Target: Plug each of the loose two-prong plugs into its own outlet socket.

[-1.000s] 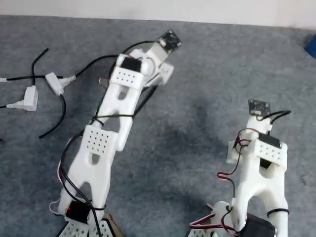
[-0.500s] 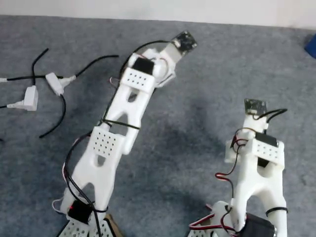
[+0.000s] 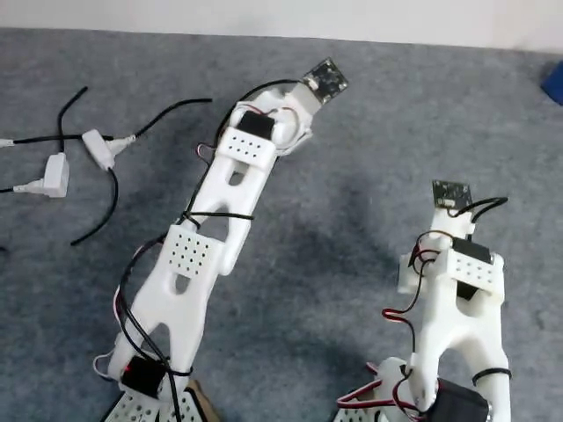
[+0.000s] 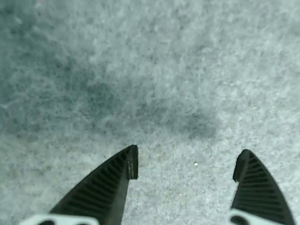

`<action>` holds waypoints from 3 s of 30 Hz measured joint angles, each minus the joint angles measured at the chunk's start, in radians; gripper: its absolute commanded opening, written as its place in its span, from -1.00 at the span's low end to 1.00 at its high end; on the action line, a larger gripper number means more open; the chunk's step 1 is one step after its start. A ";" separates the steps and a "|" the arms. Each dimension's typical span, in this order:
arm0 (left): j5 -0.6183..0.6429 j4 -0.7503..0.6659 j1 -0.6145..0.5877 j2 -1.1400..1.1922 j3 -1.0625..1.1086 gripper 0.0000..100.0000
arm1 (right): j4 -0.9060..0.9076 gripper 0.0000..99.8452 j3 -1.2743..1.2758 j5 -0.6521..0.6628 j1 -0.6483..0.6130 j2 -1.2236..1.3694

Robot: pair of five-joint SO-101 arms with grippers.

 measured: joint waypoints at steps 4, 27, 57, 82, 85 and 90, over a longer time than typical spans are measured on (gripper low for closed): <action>0.000 -0.006 -0.002 0.034 0.000 -0.51 | 0.000 -0.36 0.000 0.000 0.000 0.000; 0.003 0.351 0.060 0.075 -0.186 -0.99 | 0.000 -0.36 0.000 0.000 0.000 -0.011; -0.008 0.683 0.198 -1.155 1.455 -0.99 | 0.049 -0.36 0.000 0.051 0.000 -0.011; -0.253 0.425 -0.238 -1.051 1.286 -0.73 | 0.078 -0.36 0.000 0.086 -0.034 -0.011; -0.255 0.420 -0.235 -0.999 1.286 -0.73 | 0.110 -0.36 0.000 0.086 -0.066 -0.011; -0.247 0.420 -0.235 -0.991 1.286 -0.73 | 0.190 -0.36 0.000 0.087 -0.124 -0.011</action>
